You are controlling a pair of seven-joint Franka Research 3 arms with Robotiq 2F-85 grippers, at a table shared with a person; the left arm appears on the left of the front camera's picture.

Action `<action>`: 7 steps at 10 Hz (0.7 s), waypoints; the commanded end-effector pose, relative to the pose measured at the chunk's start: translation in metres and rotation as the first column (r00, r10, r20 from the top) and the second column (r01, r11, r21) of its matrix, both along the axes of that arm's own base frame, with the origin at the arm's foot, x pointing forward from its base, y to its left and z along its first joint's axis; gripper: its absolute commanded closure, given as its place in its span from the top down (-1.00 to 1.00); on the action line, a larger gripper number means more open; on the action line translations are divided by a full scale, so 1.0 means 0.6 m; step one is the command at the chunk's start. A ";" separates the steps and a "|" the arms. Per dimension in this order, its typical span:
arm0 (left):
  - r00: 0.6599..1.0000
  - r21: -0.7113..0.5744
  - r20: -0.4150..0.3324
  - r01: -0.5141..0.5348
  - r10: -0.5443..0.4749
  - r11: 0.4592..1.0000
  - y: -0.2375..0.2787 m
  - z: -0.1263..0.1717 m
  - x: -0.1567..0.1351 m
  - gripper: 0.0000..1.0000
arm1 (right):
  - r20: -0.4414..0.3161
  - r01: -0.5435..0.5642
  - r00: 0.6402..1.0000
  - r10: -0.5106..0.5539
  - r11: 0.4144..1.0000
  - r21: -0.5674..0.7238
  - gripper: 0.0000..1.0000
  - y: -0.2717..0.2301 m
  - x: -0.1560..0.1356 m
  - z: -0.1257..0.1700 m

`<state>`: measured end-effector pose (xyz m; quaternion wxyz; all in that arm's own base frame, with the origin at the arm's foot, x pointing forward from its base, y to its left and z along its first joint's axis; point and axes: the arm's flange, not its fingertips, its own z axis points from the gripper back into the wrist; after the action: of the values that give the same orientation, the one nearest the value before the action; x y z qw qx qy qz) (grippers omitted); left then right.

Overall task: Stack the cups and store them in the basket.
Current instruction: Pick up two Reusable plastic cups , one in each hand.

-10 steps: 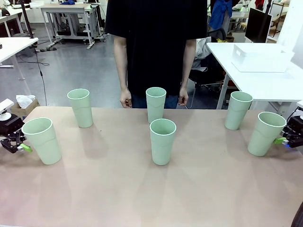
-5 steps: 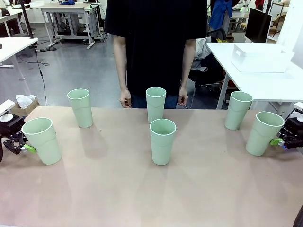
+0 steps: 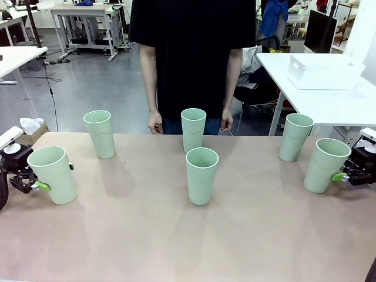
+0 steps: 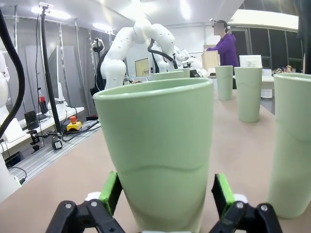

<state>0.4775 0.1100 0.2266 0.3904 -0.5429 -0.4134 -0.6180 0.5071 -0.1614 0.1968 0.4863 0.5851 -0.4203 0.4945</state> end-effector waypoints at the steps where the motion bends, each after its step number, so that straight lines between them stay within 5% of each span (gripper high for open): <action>1: 0.998 -0.035 0.046 -0.030 0.032 0.999 -0.010 0.004 -0.020 1.00 | -0.026 0.039 0.999 -0.039 0.999 -0.009 1.00 0.024 -0.006 0.009; 7: 0.998 -0.034 0.049 -0.026 0.027 0.999 -0.021 -0.002 -0.028 1.00 | -0.034 0.025 0.999 -0.025 0.999 -0.024 1.00 0.053 -0.018 0.000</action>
<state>0.4725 0.0997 0.2273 0.3896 -0.5399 -0.4273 -0.6117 0.5003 -0.1404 0.1936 0.4931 0.5877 -0.4092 0.4939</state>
